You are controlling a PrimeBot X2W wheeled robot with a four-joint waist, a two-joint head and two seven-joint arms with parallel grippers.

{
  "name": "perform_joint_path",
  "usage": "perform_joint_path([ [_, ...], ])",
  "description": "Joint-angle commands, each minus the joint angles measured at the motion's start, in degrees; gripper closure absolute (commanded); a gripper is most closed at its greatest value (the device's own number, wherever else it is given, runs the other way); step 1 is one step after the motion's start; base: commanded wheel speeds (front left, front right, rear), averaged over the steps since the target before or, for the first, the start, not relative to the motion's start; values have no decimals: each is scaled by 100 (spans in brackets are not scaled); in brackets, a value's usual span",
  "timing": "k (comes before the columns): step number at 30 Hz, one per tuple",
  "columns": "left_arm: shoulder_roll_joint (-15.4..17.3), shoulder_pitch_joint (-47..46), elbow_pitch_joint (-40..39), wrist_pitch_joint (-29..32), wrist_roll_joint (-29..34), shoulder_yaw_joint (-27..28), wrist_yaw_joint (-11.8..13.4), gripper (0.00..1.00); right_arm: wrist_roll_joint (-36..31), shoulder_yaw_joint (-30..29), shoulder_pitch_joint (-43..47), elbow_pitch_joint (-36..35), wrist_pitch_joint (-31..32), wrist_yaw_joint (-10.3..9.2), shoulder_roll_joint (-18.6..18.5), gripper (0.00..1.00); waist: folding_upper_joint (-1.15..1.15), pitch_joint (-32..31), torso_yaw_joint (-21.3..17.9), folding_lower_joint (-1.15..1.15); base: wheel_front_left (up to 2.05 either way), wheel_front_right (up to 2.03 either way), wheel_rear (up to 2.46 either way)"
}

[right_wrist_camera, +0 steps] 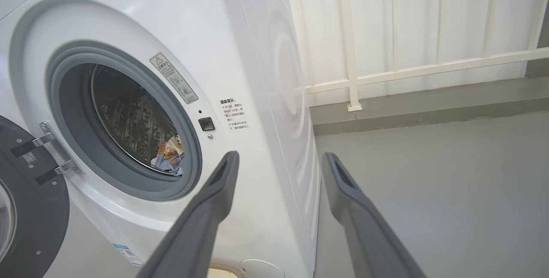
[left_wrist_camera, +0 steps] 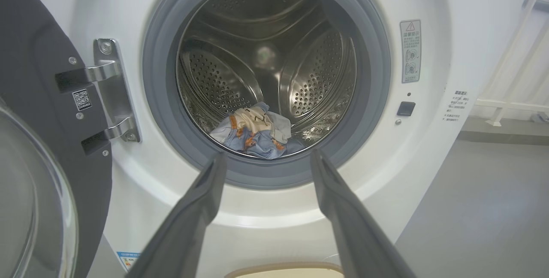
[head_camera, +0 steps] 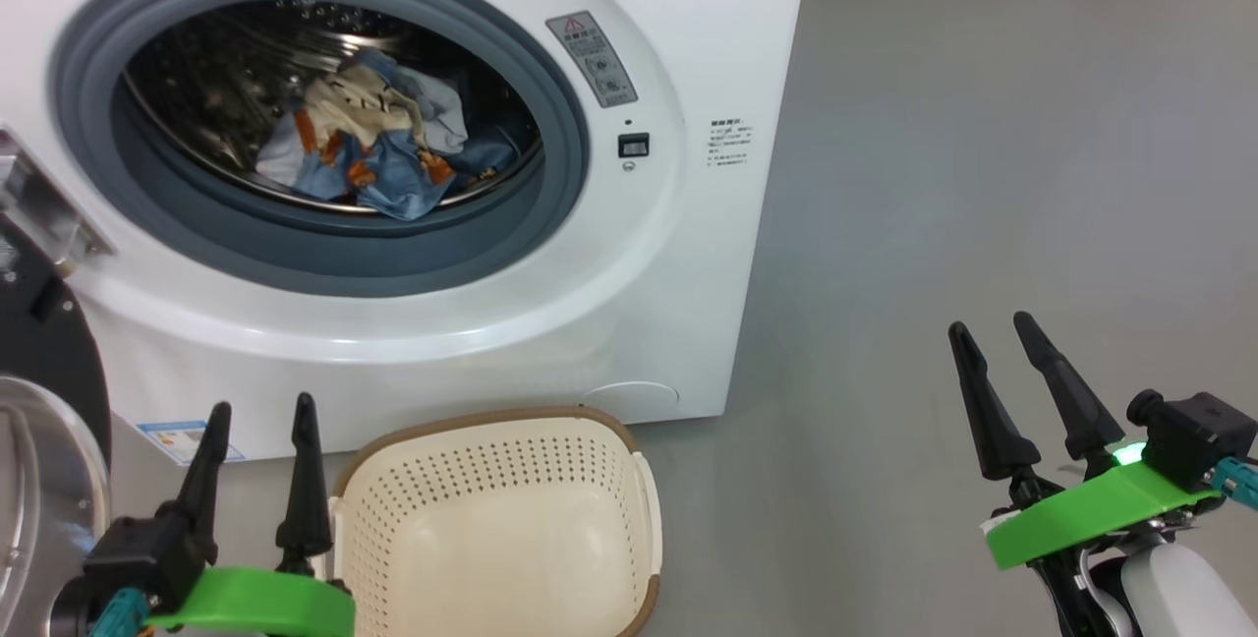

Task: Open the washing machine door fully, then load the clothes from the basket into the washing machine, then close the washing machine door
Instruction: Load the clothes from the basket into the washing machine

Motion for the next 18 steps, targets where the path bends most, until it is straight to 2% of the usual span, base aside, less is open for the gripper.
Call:
perform_joint_path([
  [1, 55, -46, -208, -30, 39, 240, 18, 0, -105, 77, 54, -131, -27, 9, -54, 0, 0, -89, 71, 0, 0, 0, 0],
  [18, -146, 162, -296, -30, 50, 388, -211, 0, -126, 83, 175, -145, -27, 9, -109, 0, 0, -186, 256, 0, 0, 0, 0],
])
